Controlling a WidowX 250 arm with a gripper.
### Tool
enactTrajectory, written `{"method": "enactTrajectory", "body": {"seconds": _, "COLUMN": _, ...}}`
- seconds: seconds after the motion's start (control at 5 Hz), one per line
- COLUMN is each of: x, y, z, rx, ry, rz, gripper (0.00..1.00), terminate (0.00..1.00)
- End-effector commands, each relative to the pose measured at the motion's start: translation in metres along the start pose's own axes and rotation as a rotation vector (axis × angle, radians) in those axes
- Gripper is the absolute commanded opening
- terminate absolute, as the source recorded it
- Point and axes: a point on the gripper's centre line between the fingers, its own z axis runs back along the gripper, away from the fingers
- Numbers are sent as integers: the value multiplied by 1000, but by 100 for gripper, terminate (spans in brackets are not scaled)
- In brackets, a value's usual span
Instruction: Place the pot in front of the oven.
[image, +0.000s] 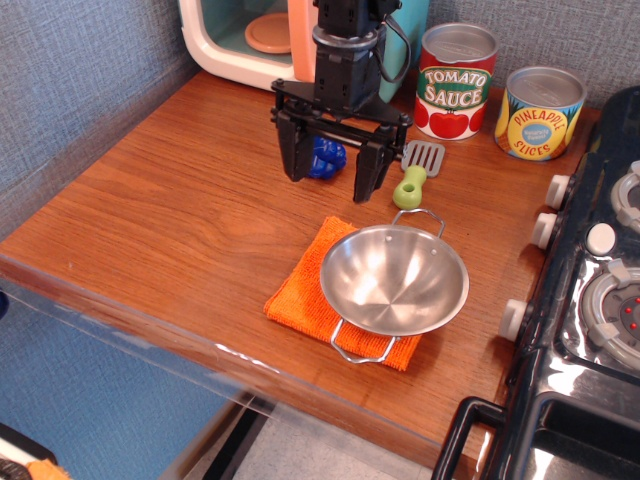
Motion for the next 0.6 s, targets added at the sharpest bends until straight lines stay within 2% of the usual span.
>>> {"method": "enactTrajectory", "body": {"seconds": 0.0, "x": -27, "y": -16, "z": -8, "rx": -33, "ry": -60, "rz": 1, "gripper": 100, "terminate": 0}}
{"method": "enactTrajectory", "body": {"seconds": 0.2, "x": -26, "y": -29, "z": -24, "rx": -91, "ry": -89, "rz": -14, "gripper": 100, "terminate": 0}}
{"method": "enactTrajectory", "body": {"seconds": 0.4, "x": -22, "y": -44, "z": -36, "rx": -123, "ry": -125, "rz": -60, "gripper": 100, "terminate": 0}}
